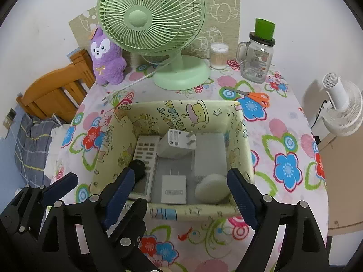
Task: Organize rigid objects
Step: 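Lift both open tools out of the box and pull back from it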
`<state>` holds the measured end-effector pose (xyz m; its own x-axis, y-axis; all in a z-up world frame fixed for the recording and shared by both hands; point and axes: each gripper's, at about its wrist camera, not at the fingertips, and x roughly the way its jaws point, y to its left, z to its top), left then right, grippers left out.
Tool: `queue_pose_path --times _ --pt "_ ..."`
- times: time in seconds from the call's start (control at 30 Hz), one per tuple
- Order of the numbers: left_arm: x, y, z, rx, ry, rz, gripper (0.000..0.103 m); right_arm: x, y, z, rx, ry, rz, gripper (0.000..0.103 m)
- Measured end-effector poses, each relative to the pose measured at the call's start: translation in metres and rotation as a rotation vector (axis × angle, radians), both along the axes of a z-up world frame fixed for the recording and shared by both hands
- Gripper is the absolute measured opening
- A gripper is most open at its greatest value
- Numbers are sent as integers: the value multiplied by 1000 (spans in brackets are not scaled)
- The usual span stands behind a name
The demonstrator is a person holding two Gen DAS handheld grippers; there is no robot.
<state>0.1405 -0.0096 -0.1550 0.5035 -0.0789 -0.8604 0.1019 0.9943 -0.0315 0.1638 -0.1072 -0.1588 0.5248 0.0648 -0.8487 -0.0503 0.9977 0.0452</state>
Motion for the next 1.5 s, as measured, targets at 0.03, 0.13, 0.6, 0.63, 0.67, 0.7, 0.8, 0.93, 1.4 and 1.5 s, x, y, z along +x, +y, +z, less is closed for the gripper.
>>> queue_pose_path --times 0.03,0.13,0.6,0.63,0.67,0.7,0.8,0.93,1.4,1.5 --pt "-3 -1 2 -1 -2 -2 91 -3 0 1 -2 -1 -2 87" --pt "-12 -3 6 -5 -5 -12 92 -13 -2 5 -4 -4 -7 90" --pt "-52 -11 24 -10 -29 -30 93 -59 -10 27 -10 -32 -32 92" --pt "-55 -12 26 -11 -31 -30 93 -62 -10 28 -10 -34 -34 92" --pt "-58 -12 27 -11 -34 -30 93 -65 -10 30 -11 -37 -35 93" --pt "-60 -12 28 -11 -35 -31 94 -68 -10 32 -13 -41 -36 93" --pt "-68 -13 31 -9 -41 -32 94 -77 -11 35 -15 -46 -39 93" --pt "-78 -14 35 -7 -49 -35 95 -86 -12 39 -17 -52 -41 93" --pt "-109 -14 28 -16 -44 -38 97 -120 -13 35 -24 -59 -42 93" --pt "-114 -13 25 -18 -47 -42 98 -124 -13 33 -25 -61 -42 92"
